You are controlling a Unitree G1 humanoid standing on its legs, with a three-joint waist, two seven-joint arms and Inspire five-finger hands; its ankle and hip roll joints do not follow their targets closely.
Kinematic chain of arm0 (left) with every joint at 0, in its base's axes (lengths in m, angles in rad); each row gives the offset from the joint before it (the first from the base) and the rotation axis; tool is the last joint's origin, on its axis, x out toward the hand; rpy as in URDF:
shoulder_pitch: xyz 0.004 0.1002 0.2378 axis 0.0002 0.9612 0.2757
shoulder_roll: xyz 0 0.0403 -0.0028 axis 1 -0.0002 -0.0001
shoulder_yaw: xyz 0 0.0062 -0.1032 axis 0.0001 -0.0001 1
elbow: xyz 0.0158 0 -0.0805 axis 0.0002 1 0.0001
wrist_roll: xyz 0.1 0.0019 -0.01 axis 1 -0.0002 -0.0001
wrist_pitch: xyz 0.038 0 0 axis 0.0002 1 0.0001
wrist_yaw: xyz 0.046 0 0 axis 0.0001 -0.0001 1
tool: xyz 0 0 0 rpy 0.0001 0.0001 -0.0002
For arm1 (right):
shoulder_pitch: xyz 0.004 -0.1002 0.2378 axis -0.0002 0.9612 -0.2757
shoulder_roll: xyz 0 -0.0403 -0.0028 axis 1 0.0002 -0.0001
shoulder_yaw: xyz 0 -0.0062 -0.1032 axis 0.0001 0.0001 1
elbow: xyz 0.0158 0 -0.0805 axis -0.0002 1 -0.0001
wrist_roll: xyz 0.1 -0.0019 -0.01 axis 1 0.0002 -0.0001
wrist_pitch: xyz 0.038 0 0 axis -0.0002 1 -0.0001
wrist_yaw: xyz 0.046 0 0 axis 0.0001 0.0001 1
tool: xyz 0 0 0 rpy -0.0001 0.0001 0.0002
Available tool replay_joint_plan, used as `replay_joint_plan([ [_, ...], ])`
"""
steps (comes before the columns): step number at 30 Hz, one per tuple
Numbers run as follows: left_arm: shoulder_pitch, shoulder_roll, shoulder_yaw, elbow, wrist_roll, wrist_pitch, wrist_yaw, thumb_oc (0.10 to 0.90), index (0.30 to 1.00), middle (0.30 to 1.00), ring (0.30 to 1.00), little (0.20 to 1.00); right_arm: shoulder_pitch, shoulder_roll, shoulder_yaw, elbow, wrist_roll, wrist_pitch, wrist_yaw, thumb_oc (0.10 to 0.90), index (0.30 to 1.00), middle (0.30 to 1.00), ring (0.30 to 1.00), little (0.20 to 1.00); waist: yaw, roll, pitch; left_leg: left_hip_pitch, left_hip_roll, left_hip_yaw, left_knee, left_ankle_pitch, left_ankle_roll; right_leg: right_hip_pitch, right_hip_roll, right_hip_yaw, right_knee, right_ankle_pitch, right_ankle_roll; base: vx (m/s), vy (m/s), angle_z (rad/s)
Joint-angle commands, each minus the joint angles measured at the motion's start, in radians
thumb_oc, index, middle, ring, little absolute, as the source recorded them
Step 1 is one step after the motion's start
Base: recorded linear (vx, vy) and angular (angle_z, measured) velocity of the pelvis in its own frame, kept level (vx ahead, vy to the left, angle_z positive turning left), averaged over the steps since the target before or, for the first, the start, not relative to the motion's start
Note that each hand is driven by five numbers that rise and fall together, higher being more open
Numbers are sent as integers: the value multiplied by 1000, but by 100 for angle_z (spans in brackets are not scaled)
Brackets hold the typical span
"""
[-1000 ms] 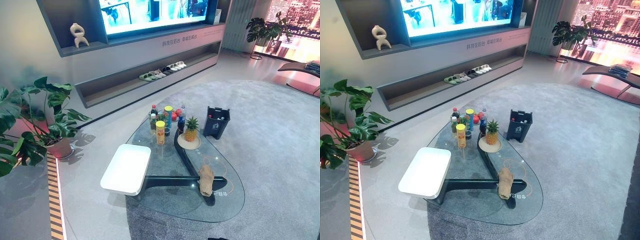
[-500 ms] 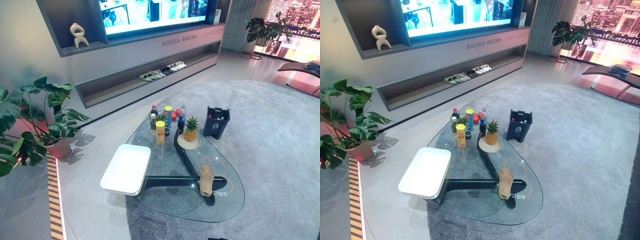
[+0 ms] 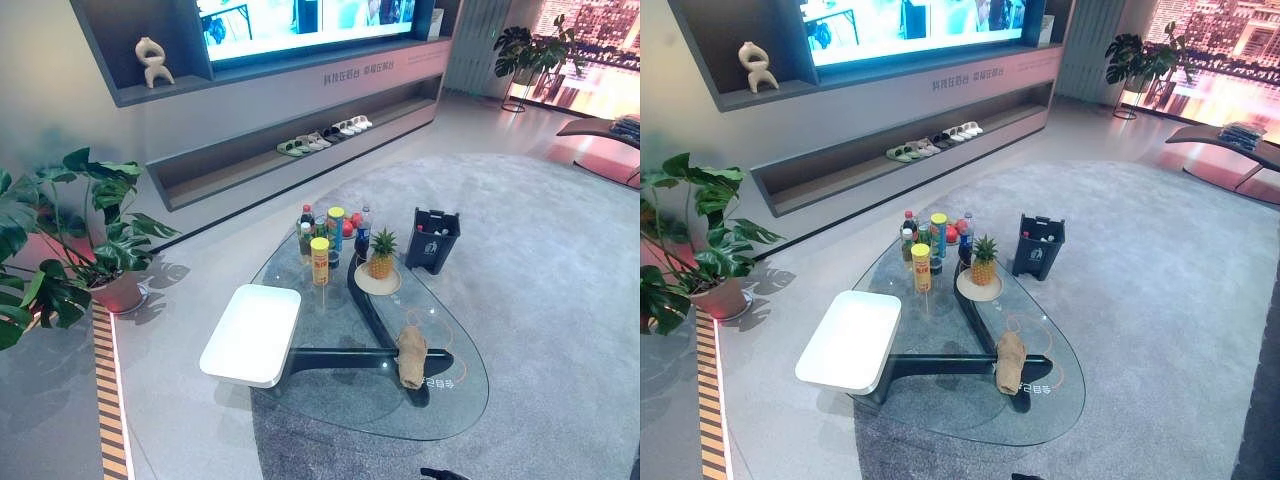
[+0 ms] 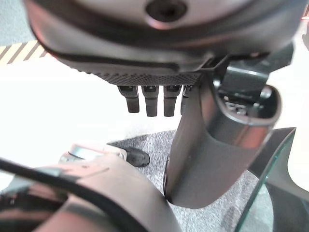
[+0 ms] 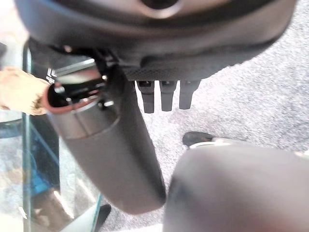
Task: Wipe the table with a cloth and put it in the basket.
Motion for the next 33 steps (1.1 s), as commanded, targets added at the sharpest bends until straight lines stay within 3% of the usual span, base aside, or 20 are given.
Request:
replay_joint_plan([
  [1, -21, -32, -27, 5, 40, -27, 19, 800, 900, 900, 900, 900, -54, -9, 37, -185, 54, -39, -83, 800, 900, 900, 900, 900, -7, -34, 33, -40, 0, 3, 97, -61, 19, -63, -53, 31, 42, 71, 46, -17, -16, -5],
  [8, 15, -14, -45, -63, 25, -46, 27, 800, 900, 900, 900, 900, -8, -45, 50, -579, 93, -28, -195, 800, 900, 900, 900, 900, -37, -47, 86, -103, -10, 24, 182, -89, 36, -128, -45, 39, 121, 44, 33, 0, 0, -8],
  [15, -9, -4, -66, -122, -3, -72, 50, 800, 900, 900, 900, 900, -37, -46, 45, -766, 122, -95, -289, 800, 900, 900, 900, 900, -47, -47, 176, -205, -13, 37, 256, -90, 42, -226, -44, 42, 191, 38, 24, -68, 13, 1],
  [18, -19, 3, -69, -139, -12, -78, 54, 800, 900, 900, 900, 900, -59, -49, 40, -801, 114, -134, -344, 800, 900, 900, 900, 900, -47, -50, 209, -255, -16, 42, 290, -88, 45, -273, -44, 43, 220, 39, 23, -113, 8, -4],
  [23, -48, -7, -89, -171, -49, -97, 84, 800, 900, 900, 900, 900, -131, -63, 18, -880, 49, -182, -541, 800, 900, 900, 900, 900, -49, -41, 284, -375, -24, 38, 364, -81, 46, -389, -47, 37, 295, 34, 15, -113, 41, -1],
  [29, -79, -21, -117, -194, -76, -130, 88, 800, 900, 900, 900, 900, -225, -91, 15, -892, -26, -164, -700, 800, 900, 900, 900, 900, -44, -15, 349, -472, -38, 27, 429, -83, 40, -477, -51, 24, 355, 18, -4, -77, 74, 1],
  [33, -111, -17, -130, -219, -96, -146, 85, 800, 900, 900, 900, 900, -305, -112, 21, -904, -50, -140, -749, 800, 900, 900, 900, 900, -40, 1, 389, -532, -44, 25, 457, -78, 39, -536, -50, 21, 389, 13, -13, -74, 57, 3],
])
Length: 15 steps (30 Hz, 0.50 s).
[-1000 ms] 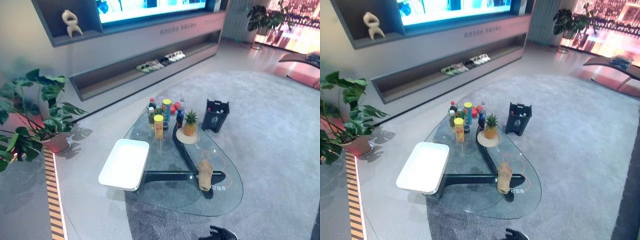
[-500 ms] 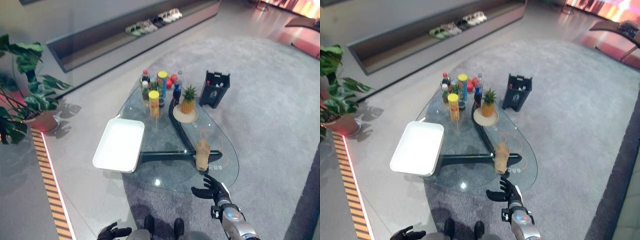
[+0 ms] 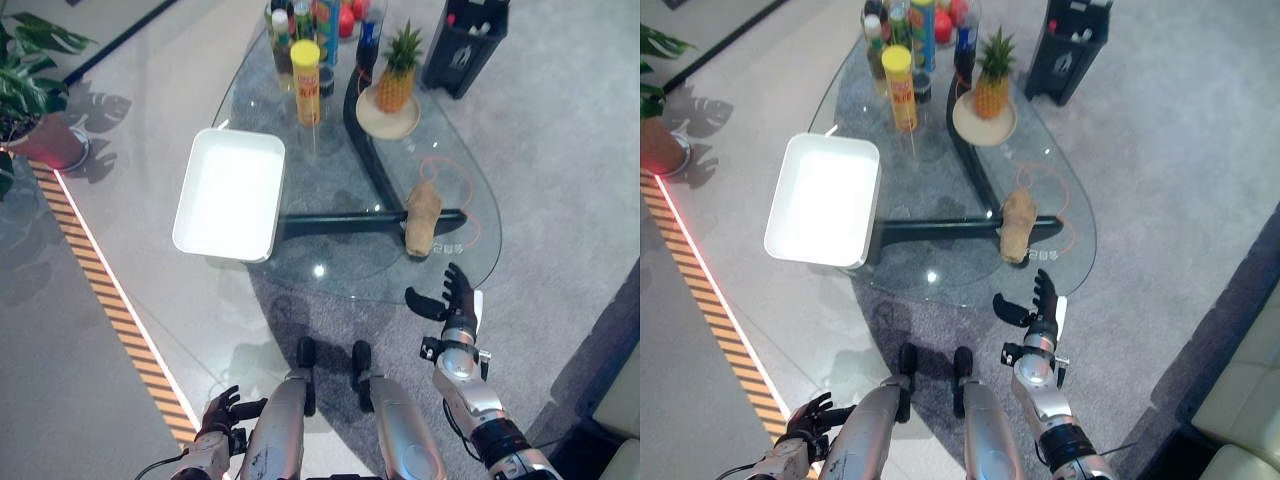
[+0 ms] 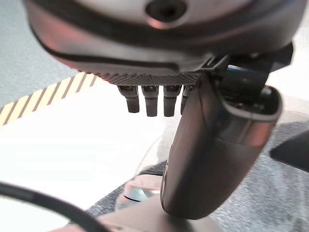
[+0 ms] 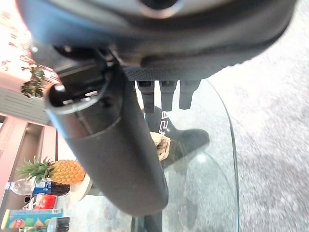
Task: Wipe the table with a cloth and put it in the basket.
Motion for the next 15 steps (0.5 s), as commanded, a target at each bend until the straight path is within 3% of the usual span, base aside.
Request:
replay_joint_plan([
  [1, 33, -66, -28, -21, -37, -33, 16, 800, 900, 900, 900, 900, -37, -64, -10, -177, -67, -48, -83, 800, 900, 900, 900, 900, -15, -4, -35, -51, -16, -13, 123, -49, 25, -2, -1, -15, -55, 79, -15, -91, 28, 0],
  [9, -32, -65, -55, -67, -56, -50, 49, 800, 900, 900, 900, 900, -200, -86, 6, -224, -143, 13, -182, 800, 900, 900, 900, 900, -2, 12, 33, -159, -26, -8, 166, -49, 30, -116, 1, -14, 6, 77, -12, -58, 14, 2],
  [15, -43, -74, -76, -83, -79, -61, 53, 800, 900, 900, 900, 900, -262, -104, 0, -261, -149, -11, -237, 800, 900, 900, 900, 900, -5, 25, 33, -236, -27, -5, 175, -41, 30, -199, 8, -10, 10, 88, -14, -12, 18, 1],
])
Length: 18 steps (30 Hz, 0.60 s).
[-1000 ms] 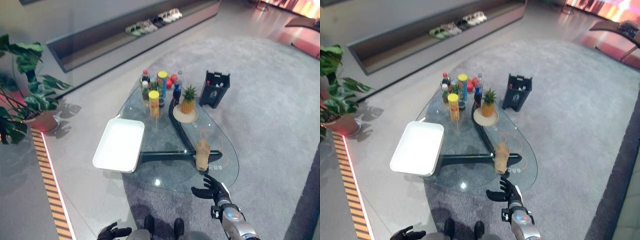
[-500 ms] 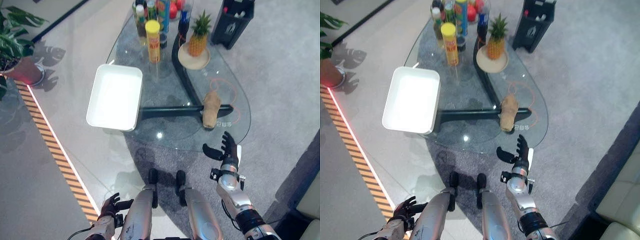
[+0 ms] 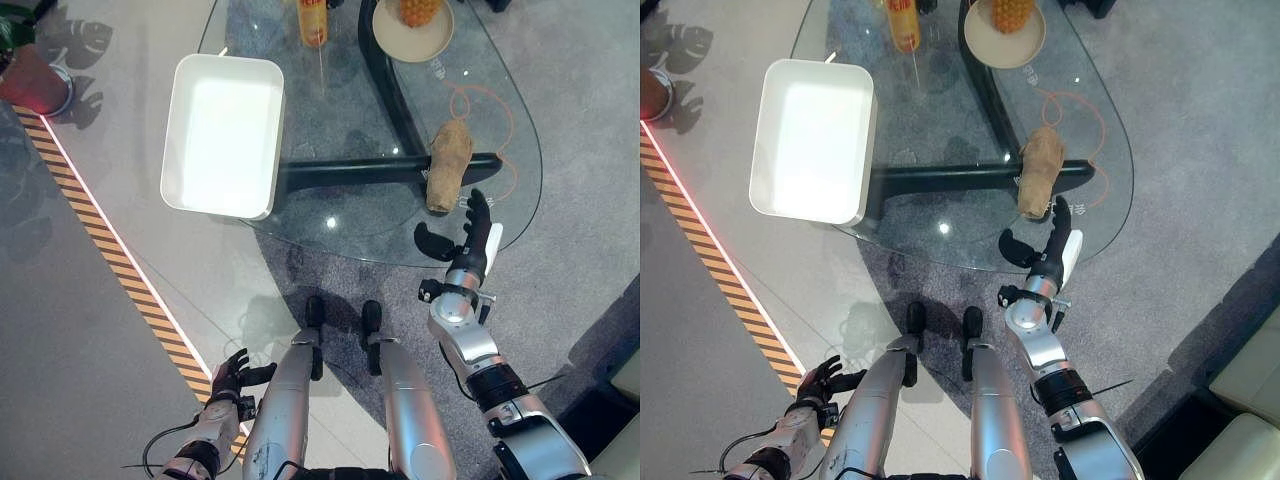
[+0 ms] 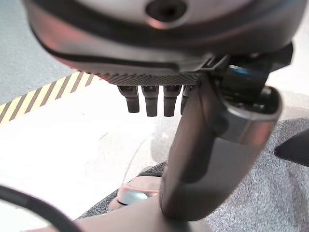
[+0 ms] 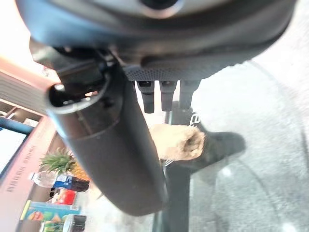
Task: Wipe the table with a cloth and put it in the basket.
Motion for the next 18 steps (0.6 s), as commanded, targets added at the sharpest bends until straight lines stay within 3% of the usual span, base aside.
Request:
replay_joint_plan([
  [1, 52, -80, -35, -40, -39, -9, 20, 800, 900, 900, 900, 900, -42, -81, -24, -166, -75, -71, -106, 800, 900, 900, 900, 900, -9, 10, -15, -52, -24, -5, 109, -61, 39, 1, 14, -9, -89, 93, -3, -4, 41, -1],
  [6, 38, -82, -51, -42, -53, -5, 28, 800, 900, 900, 900, 900, -91, -95, -45, -159, -55, -84, -180, 800, 900, 900, 900, 900, -7, 16, -15, -93, -23, -4, 117, -59, 41, -40, 14, -6, -92, 101, -4, 0, 0, 0],
  [14, 23, -82, -67, -61, -74, 11, 40, 800, 900, 900, 900, 900, -160, -112, -58, -121, -12, -51, -249, 800, 900, 900, 900, 900, 2, 28, -15, -145, -25, -5, 131, -59, 43, -96, 15, -9, -83, 109, -6, 13, 2, 0],
  [18, 16, -84, -81, -70, -81, 12, 41, 800, 900, 900, 900, 900, -190, -116, -63, -107, 12, -82, -268, 800, 900, 900, 900, 900, 4, 37, -15, -180, -26, -4, 144, -62, 46, -135, 16, -15, -71, 110, -8, 52, -3, 2],
])
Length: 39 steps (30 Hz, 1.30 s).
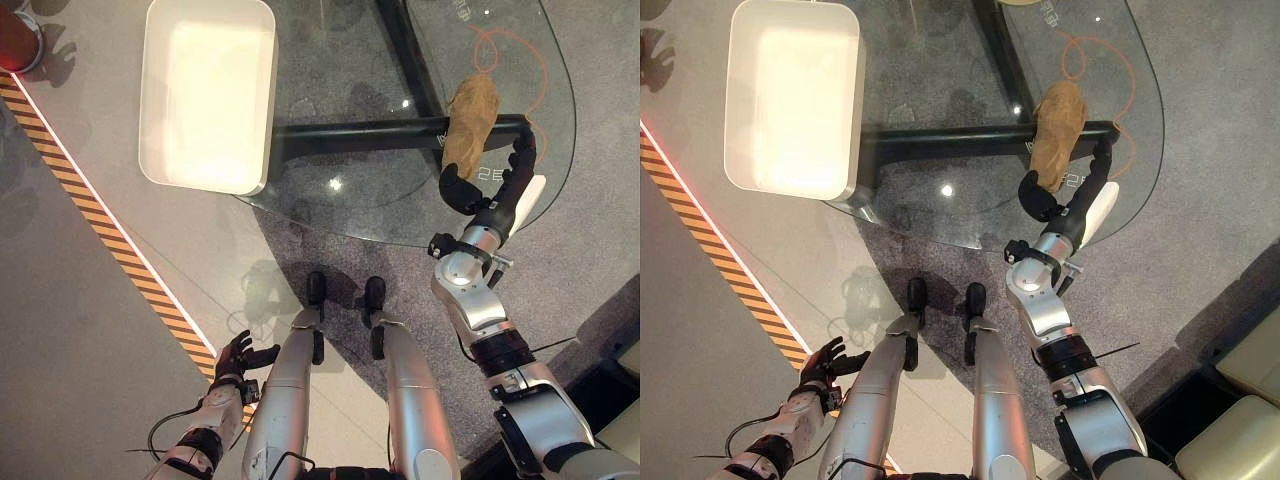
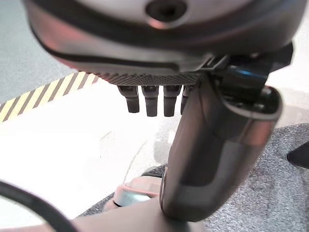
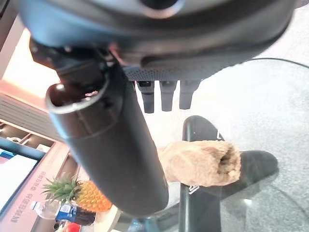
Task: Wipe the table with a cloth and put it in the basket.
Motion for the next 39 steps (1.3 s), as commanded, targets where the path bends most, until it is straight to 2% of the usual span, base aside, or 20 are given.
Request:
replay_joint_plan([
  [1, 62, -91, -50, -34, -11, 16, 19, 800, 900, 900, 900, 900, -34, -78, -46, -102, 2, -85, -59, 800, 900, 900, 900, 900, -13, 31, -18, -57, -27, -4, 118, -67, 39, -15, 17, -13, -102, 108, -5, 39, -2, 2],
  [11, 59, -90, -64, -50, -28, 27, 26, 800, 900, 900, 900, 900, -104, -89, -51, -90, 59, -80, -43, 800, 900, 900, 900, 900, -6, 45, -18, -124, -31, -10, 136, -61, 39, -87, 24, -10, -75, 112, -6, 32, 5, 1],
  [21, 44, -80, -74, -66, -55, 33, 48, 800, 900, 900, 900, 900, -150, -96, -49, -2, 165, -43, -92, 800, 900, 900, 900, 900, 4, 57, -18, -193, -37, -16, 149, -55, 46, -163, 28, -15, -49, 120, -7, 11, -1, 2],
  [30, 31, -71, -87, -64, -68, 26, 42, 800, 900, 900, 900, 900, -248, -157, -16, 163, 213, 26, -80, 800, 900, 900, 900, 900, 19, 65, -18, -234, -43, -23, 157, -52, 39, -204, 23, -24, -45, 131, -7, 0, 0, 0],
  [39, 27, -63, -107, -73, -81, 29, 39, 800, 900, 900, 900, 900, -355, -220, 28, 275, 227, 2, -85, 800, 900, 900, 900, 900, 36, 75, -18, -243, -49, -31, 160, -55, 36, -212, 21, -31, -42, 129, -5, 0, 0, 0],
])
